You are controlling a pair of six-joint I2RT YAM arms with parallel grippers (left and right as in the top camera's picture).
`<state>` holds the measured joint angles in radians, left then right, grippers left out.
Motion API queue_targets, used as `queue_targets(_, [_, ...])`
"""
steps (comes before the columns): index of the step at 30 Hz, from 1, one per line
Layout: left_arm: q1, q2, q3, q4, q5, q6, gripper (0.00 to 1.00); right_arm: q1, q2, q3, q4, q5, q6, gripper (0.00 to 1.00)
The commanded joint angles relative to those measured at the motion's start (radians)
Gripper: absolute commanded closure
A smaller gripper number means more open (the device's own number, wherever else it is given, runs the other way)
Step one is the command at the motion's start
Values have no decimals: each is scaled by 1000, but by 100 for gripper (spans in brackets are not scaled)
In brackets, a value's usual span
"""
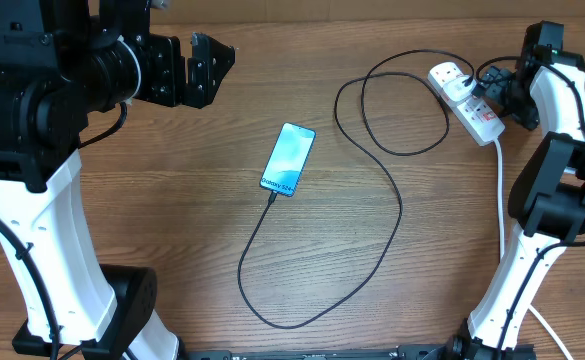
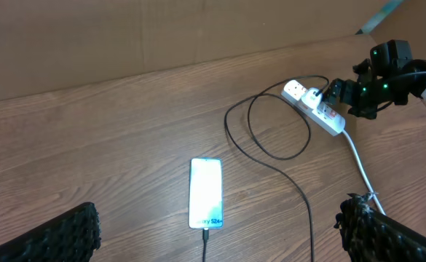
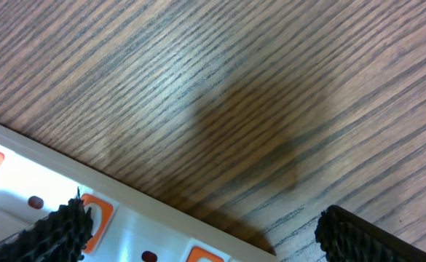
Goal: Plug charger to phone and switch on socket
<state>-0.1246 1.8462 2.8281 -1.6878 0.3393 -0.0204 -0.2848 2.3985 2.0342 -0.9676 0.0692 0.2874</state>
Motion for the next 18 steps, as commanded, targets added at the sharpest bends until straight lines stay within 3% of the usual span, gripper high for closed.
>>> queue_targets(1, [-9,11,0,-2,-7,-10,0,8,18,-25,-33,-39,-35,0])
queue_targets(18, [-9,11,0,-2,-7,-10,0,9,18,-25,-39,-76,-57,0])
